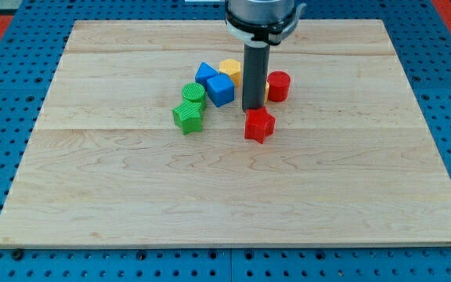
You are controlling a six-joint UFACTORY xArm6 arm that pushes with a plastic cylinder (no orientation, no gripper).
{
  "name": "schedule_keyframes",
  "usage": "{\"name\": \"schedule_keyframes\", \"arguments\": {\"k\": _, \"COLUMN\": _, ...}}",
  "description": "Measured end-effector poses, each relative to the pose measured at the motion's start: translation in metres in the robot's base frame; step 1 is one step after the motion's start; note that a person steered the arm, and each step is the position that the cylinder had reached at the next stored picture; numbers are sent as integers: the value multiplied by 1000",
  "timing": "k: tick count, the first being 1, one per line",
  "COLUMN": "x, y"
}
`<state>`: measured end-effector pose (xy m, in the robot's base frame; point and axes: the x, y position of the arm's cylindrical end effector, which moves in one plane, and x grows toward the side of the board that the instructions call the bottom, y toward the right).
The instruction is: Move the red star to the bottom right
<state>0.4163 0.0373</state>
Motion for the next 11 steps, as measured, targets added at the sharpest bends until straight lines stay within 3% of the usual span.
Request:
{"name": "schedule_keyframes", "arguments": {"k": 2, "x": 45, "y": -1}}
{"name": "schedule_keyframes", "arguments": {"k": 4, "x": 62, "y": -21}}
{"name": "schedule_keyframes", "arguments": {"k": 5, "x": 71, "y": 51}}
{"name": "schedule_keyframes", "arguments": {"k": 6, "x": 89, "y": 80}}
{"name": "schedule_keyframes", "arguments": {"k": 8, "x": 83, "y": 69}}
{"name": "schedule_keyframes", "arguments": {"k": 10, "x": 104, "y": 136}}
{"name": "schedule_keyframes", "arguments": {"k": 11, "x": 106, "y": 141}}
